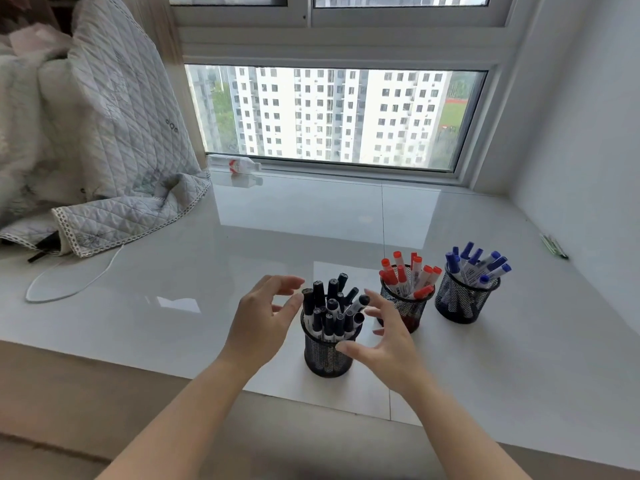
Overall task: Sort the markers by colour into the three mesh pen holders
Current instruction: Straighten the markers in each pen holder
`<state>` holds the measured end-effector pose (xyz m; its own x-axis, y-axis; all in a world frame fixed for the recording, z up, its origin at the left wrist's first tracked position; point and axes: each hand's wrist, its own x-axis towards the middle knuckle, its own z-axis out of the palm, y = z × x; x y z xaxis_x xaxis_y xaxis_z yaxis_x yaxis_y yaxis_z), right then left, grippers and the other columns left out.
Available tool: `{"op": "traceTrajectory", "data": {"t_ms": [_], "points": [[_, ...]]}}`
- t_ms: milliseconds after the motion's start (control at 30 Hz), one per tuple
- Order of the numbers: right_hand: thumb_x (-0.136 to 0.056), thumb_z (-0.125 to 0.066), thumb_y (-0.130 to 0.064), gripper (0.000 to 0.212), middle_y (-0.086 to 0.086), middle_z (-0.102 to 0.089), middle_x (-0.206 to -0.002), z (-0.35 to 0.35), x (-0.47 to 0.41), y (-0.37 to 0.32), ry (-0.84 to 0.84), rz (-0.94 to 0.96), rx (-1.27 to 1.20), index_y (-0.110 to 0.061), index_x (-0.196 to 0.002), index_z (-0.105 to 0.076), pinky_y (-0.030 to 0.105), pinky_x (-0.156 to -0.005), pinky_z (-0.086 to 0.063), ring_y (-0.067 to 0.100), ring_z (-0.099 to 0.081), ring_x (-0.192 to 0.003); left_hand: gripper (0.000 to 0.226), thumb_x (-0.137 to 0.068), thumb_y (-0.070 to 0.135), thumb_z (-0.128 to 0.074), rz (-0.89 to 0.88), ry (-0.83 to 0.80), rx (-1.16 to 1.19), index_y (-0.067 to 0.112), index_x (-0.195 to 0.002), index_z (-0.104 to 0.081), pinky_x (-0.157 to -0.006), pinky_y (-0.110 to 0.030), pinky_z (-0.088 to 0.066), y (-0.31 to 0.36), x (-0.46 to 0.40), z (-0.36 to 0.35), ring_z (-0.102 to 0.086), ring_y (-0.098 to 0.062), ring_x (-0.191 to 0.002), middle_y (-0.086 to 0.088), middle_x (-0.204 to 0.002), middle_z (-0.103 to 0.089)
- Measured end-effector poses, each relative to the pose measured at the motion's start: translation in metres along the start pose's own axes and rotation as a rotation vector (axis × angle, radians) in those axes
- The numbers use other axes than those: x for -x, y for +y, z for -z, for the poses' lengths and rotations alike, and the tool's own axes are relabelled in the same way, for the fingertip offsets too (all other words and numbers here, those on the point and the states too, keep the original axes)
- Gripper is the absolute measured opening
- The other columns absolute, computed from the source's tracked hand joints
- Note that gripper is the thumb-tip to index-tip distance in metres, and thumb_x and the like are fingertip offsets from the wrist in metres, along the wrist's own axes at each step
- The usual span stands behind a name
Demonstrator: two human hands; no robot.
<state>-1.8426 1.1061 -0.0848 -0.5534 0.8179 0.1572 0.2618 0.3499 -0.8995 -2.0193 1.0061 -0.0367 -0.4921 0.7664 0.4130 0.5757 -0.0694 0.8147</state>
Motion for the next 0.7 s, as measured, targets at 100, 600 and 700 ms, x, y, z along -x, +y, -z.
{"op": "traceTrajectory", "data": {"t_ms": [100,600,700], "points": [[-0.06,-0.082,-0.042,0.09,-0.02,-0.044,-0.124,0.005,-0.004,-0.007,-0.004,0.021,0.048,-0.036,-0.134,-0.032,0.014,-0.087,-0.037,-0.01,-0.041,-0.112,0.028,-0.086,0.016,-0.062,0.049,-0.005,-0.017,0.043,-0.09,-0.056,-0.066,-0.003,-0.043,-0.002,0.0,0.004,-0.056,0.011,-0.091,0.014,-0.099,-0.062],[-0.052,-0.087,-0.035,0.087,-0.022,-0.049,-0.118,-0.019,-0.003,0.002,-0.028,-0.102,-0.023,-0.036,-0.123,-0.038,0.021,-0.089,-0.04,-0.005,-0.044,-0.113,0.029,-0.084,0.021,-0.065,0.067,-0.174,-0.09,0.05,-0.076,-0.063,-0.077,-0.03,-0.053,-0.004,0.005,-0.002,-0.061,0.007,-0.079,0.021,-0.082,-0.067],[-0.054,-0.087,-0.037,0.097,-0.025,-0.043,-0.124,-0.002,-0.003,-0.002,-0.054,-0.034,-0.022,-0.037,-0.132,-0.03,0.015,-0.087,-0.037,-0.01,-0.039,-0.116,0.023,-0.084,0.023,-0.065,0.061,-0.143,-0.116,0.045,-0.076,-0.063,-0.073,-0.022,-0.051,-0.006,0.002,-0.001,-0.06,0.009,-0.079,0.022,-0.08,-0.067]]}}
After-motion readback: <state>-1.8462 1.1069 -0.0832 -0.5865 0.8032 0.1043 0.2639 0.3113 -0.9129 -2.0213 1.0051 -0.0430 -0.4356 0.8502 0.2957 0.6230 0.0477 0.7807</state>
